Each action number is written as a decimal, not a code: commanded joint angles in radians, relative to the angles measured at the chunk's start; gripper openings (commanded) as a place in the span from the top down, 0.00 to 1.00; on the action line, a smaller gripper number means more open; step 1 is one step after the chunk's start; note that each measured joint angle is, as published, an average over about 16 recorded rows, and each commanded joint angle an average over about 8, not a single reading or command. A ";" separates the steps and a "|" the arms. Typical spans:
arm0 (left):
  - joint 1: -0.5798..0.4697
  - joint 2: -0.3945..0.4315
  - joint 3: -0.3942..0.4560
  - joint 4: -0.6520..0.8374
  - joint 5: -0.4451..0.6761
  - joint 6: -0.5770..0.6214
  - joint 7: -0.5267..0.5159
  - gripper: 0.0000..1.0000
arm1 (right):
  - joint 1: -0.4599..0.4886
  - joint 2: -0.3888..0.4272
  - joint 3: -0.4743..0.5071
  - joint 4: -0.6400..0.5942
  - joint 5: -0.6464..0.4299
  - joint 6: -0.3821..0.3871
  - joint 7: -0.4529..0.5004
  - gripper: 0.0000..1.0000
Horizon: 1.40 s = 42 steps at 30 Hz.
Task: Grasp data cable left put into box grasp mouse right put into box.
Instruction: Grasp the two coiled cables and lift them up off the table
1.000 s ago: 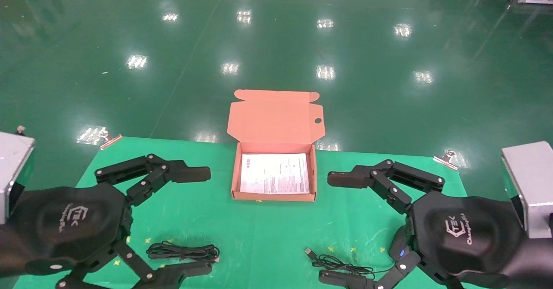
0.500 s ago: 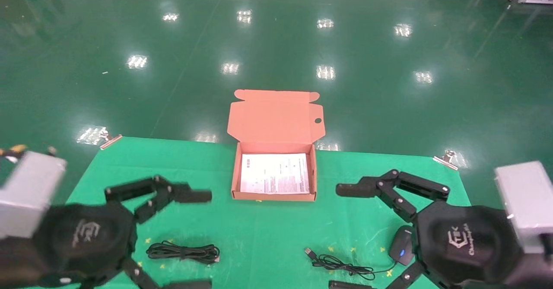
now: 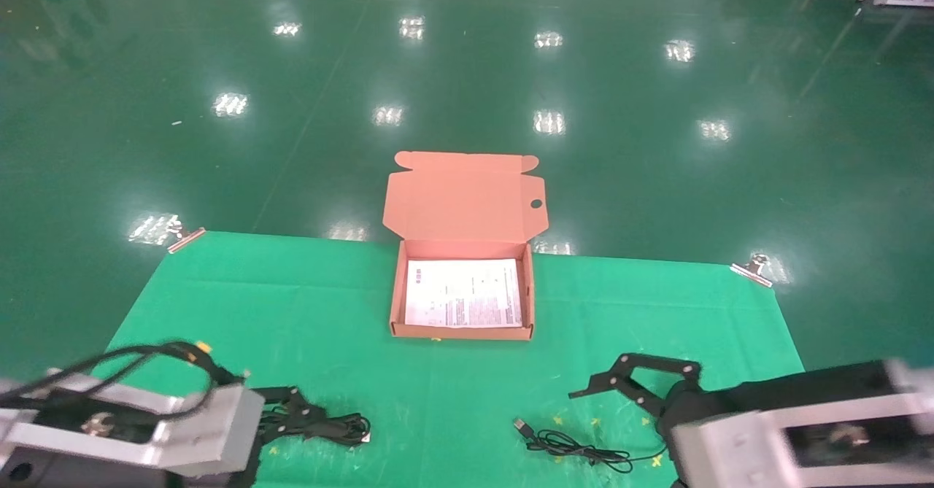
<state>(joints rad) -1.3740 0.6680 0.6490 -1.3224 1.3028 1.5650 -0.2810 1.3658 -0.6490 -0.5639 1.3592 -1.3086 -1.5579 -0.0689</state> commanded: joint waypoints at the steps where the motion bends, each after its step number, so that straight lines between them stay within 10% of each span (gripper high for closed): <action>1: -0.036 0.012 0.049 -0.001 0.074 -0.002 0.009 0.00 | 0.037 -0.018 -0.048 0.002 -0.061 0.001 -0.036 0.00; 21: -0.020 0.195 0.276 0.003 0.646 -0.198 -0.049 0.00 | 0.041 -0.176 -0.325 -0.008 -0.611 0.196 0.025 0.00; 42: -0.019 0.368 0.250 0.510 0.646 -0.406 0.021 0.00 | -0.046 -0.322 -0.348 -0.190 -0.705 0.322 0.207 0.00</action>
<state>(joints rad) -1.3939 1.0320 0.9005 -0.8231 1.9504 1.1629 -0.2517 1.3199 -0.9693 -0.9117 1.1689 -2.0119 -1.2380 0.1321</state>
